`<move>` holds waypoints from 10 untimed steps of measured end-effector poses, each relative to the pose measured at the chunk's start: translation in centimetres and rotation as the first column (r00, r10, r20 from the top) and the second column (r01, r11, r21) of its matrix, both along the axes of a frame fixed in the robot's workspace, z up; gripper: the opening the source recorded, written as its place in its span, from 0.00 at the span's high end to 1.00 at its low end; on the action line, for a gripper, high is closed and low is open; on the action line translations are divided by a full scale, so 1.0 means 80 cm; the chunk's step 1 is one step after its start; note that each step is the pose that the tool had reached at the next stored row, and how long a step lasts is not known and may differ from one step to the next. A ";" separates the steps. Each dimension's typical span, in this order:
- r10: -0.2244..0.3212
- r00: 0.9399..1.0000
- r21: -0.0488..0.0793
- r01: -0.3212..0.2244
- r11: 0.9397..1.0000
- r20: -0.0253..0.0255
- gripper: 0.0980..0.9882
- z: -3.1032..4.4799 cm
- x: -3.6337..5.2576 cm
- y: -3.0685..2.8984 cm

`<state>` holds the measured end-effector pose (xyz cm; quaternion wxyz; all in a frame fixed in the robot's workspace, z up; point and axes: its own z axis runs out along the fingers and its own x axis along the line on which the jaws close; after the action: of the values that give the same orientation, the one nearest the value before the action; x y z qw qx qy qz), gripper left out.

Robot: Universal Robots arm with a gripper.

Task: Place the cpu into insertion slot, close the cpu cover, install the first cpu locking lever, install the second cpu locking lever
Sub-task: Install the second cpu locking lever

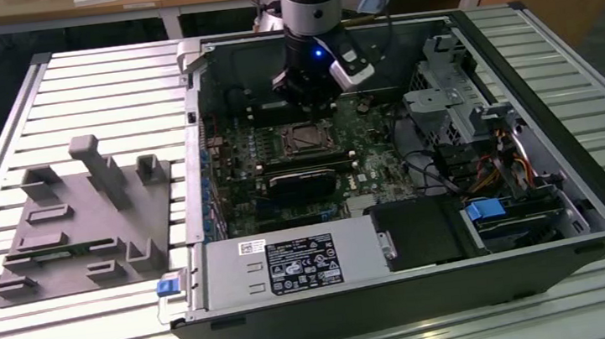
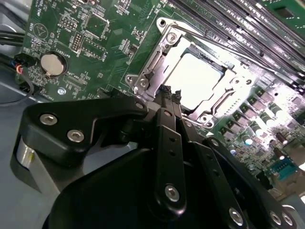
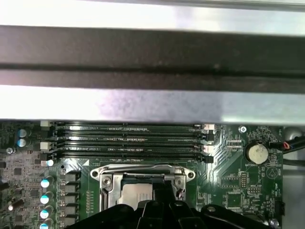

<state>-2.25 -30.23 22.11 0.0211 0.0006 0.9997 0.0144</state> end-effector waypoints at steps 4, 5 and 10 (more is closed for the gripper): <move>0.000 1.000 0.000 0.000 1.000 0.000 0.99 0.0098 0.000 -0.0001; 0.000 1.000 0.000 0.000 1.000 0.000 0.99 0.0128 0.000 -0.0002; 0.000 1.000 0.000 0.000 1.000 -0.001 0.99 0.0183 0.000 -0.0032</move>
<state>-2.25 -30.49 23.57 0.0206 0.0006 0.9997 0.0144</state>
